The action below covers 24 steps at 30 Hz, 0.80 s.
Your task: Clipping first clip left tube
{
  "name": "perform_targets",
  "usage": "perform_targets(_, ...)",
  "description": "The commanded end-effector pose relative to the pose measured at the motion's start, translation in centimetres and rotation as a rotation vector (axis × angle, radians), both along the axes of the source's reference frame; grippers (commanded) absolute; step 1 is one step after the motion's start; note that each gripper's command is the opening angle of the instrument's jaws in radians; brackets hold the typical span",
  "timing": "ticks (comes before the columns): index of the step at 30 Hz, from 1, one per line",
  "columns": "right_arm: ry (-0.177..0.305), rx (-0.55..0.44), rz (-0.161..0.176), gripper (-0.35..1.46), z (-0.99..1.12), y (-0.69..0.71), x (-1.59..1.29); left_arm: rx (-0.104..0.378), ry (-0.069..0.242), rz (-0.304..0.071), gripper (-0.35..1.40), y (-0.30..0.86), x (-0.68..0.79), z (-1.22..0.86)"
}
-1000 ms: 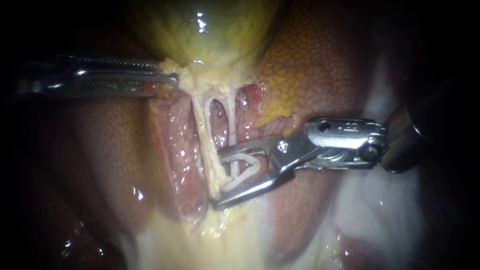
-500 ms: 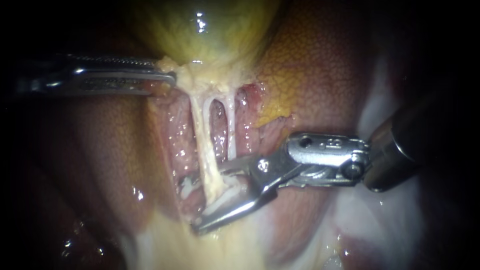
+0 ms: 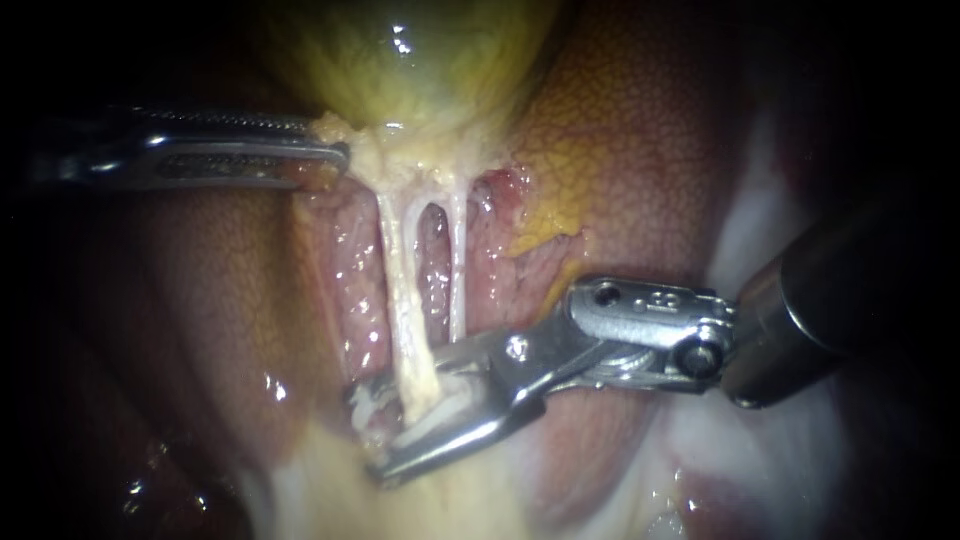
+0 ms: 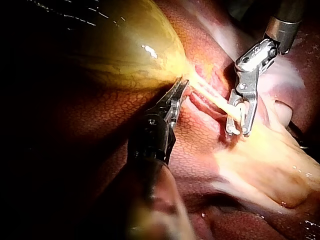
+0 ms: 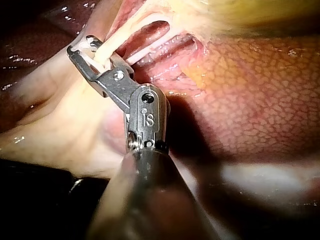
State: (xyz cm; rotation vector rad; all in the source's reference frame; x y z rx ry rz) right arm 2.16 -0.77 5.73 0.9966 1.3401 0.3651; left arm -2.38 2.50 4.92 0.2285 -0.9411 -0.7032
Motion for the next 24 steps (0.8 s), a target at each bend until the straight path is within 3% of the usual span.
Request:
perform_targets(1,-0.008,0.011,0.004,-0.16,0.0,-0.01,0.01,0.0,0.0,0.0,-0.35,0.0,0.0,0.0)
perform_targets(3,-0.015,0.027,0.003,-0.34,0.0,-0.01,0.0,0.0,0.0,0.0,-0.35,0.0,0.01,0.01)
perform_targets(7,-0.032,0.065,0.002,-0.35,0.0,0.01,0.01,-0.001,0.001,-0.001,-0.35,0.01,0.03,0.02)
perform_targets(24,-0.033,0.071,0.001,-0.35,-0.02,0.0,0.03,-0.003,0.002,-0.002,-0.35,0.02,0.05,0.03)
